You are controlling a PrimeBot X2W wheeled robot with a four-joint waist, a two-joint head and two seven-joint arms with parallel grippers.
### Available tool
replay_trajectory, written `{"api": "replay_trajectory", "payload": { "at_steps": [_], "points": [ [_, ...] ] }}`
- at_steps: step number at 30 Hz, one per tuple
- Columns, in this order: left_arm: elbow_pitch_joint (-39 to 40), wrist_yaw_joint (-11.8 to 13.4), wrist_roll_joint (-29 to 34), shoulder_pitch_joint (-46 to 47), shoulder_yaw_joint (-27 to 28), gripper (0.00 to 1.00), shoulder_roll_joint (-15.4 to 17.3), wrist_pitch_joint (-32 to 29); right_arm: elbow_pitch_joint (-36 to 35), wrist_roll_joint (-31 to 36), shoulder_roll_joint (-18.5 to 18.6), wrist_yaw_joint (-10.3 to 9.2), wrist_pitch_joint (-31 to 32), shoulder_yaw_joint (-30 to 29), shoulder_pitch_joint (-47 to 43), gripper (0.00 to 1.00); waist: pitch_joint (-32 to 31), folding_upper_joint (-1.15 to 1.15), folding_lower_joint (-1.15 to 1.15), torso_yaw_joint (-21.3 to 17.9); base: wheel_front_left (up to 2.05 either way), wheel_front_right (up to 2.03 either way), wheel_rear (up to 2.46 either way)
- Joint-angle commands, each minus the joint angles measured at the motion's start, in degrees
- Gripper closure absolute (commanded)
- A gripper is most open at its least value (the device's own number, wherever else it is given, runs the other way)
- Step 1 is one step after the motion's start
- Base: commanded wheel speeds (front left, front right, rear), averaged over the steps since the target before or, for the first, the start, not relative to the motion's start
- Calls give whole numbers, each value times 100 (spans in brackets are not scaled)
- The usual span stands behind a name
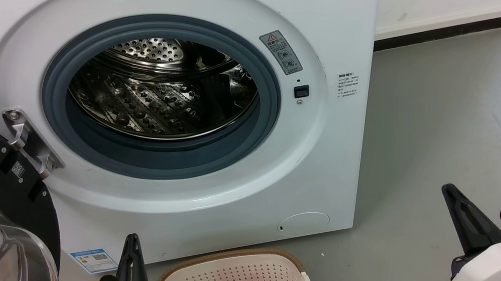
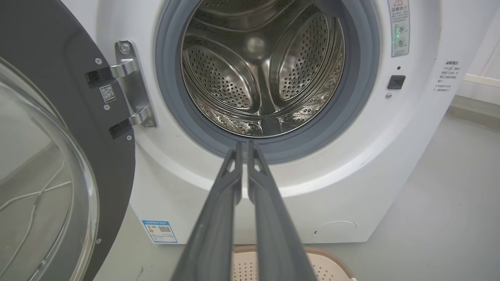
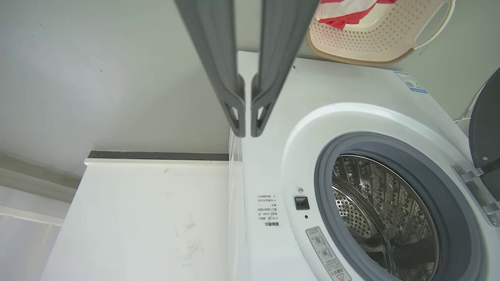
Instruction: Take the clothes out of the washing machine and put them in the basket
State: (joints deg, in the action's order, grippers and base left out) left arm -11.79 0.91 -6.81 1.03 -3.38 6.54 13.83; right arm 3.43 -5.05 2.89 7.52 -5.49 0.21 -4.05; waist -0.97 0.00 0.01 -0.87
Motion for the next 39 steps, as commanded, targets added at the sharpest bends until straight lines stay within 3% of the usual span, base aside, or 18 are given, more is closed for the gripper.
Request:
{"api": "replay_trajectory", "payload": {
  "at_steps": [1,18,39],
  "points": [
    [38,-32,-203,128,81,100,20,-56,-88,-228,0,0,5,1,64,100,1,0,0,1,0,0,0],
    [36,-214,-2108,184,246,100,-66,-472,188,-2254,92,-1,214,-67,322,100,16,0,0,13,0,0,0],
    [-30,-397,-3967,292,459,100,-151,-918,433,-4197,137,-2,427,-154,531,100,36,0,0,28,0,0,0]
  ]
}}
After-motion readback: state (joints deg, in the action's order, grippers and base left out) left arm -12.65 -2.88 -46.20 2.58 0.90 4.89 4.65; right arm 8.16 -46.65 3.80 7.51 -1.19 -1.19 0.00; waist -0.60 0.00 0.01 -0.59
